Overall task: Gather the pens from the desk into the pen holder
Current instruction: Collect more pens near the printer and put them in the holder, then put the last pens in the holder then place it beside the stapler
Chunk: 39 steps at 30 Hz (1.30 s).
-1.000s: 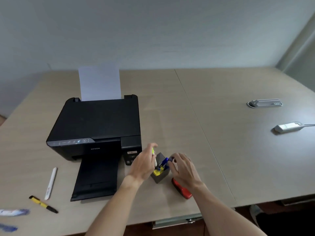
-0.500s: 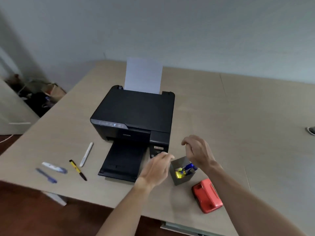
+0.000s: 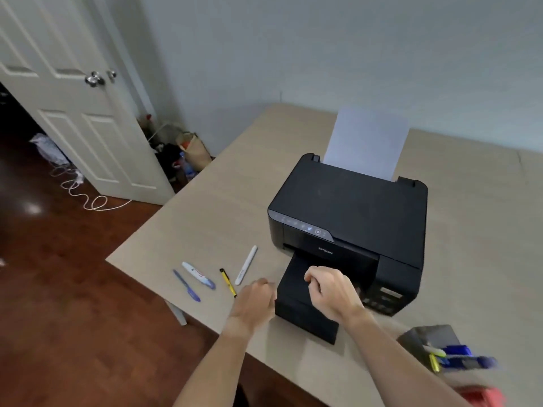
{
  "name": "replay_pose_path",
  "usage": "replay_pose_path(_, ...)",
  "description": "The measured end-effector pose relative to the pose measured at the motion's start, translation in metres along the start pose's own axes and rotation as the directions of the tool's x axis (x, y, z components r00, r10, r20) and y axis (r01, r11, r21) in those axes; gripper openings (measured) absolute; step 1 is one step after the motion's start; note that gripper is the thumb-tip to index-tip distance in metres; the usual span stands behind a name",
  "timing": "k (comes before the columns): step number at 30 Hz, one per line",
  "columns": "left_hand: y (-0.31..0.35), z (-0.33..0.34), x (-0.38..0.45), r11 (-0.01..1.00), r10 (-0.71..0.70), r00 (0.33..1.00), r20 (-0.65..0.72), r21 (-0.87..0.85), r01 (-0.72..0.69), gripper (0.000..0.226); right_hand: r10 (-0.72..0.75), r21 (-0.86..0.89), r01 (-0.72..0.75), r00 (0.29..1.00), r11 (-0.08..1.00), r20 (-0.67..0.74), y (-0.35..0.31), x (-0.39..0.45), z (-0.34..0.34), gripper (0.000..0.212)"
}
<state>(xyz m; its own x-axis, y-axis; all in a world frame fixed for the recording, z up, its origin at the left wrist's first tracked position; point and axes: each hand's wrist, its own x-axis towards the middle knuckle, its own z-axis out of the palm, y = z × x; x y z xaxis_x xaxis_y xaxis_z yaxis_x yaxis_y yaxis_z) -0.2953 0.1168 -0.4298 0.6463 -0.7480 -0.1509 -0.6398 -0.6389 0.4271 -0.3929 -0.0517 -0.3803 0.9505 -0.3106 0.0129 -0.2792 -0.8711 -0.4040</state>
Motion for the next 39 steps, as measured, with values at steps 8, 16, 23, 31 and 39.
replay_pose_path(8, 0.049, -0.002, 0.024, 0.999, 0.029, 0.999, 0.04, 0.041, -0.03, 0.032, 0.11, 0.034, -0.109, 0.993, 0.993, -0.036, 0.037, -0.009, -0.018, 0.016)
replay_pose_path(16, 0.103, 0.012, 0.047, 0.957, 0.268, 0.952, 0.148, 0.072, -0.281, 0.018, 0.117, -0.089, -0.114, 0.993, 0.989, 0.032, 0.081, 0.02, -0.029, 0.046)
replay_pose_path(23, 0.121, 0.02, 0.059, 0.962, 0.213, 0.957, 0.197, 0.129, -0.241, 0.016, 0.033, -0.199, -0.01, 0.993, 0.98, 0.113, 0.109, 0.02, -0.016, 0.035)
replay_pose_path(31, 0.075, 0.027, 0.034, 0.966, 0.055, 0.995, 0.088, 0.246, -0.075, 0.015, -0.16, 0.047, 0.156, 0.982, 0.987, 0.102, 0.071, 0.04, -0.005, 0.04)
replay_pose_path(39, -0.05, -0.032, -0.062, 0.95, -0.301, 0.907, -0.293, -0.004, 0.314, 0.011, -0.483, 0.216, 0.479, 0.875, 0.851, -0.039, -0.092, 0.081, 0.023, 0.03)
